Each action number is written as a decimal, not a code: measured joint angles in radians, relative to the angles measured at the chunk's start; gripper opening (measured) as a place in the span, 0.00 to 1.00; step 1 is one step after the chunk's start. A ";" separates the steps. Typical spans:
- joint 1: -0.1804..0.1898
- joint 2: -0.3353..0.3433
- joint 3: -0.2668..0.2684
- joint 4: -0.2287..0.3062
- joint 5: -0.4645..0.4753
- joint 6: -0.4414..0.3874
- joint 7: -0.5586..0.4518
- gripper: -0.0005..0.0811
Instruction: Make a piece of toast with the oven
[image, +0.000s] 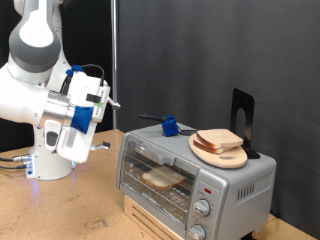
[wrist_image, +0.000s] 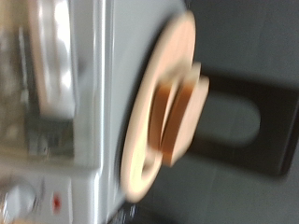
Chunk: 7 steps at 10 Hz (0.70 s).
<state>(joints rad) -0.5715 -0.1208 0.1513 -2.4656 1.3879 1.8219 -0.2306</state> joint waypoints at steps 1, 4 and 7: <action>0.001 0.024 0.011 0.024 0.070 0.057 0.000 0.99; 0.003 0.077 0.034 0.075 0.128 0.134 -0.013 0.99; -0.018 0.120 0.005 0.163 -0.258 -0.022 0.145 0.99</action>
<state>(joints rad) -0.5893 -0.0009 0.1563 -2.3029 1.1295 1.7997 -0.0855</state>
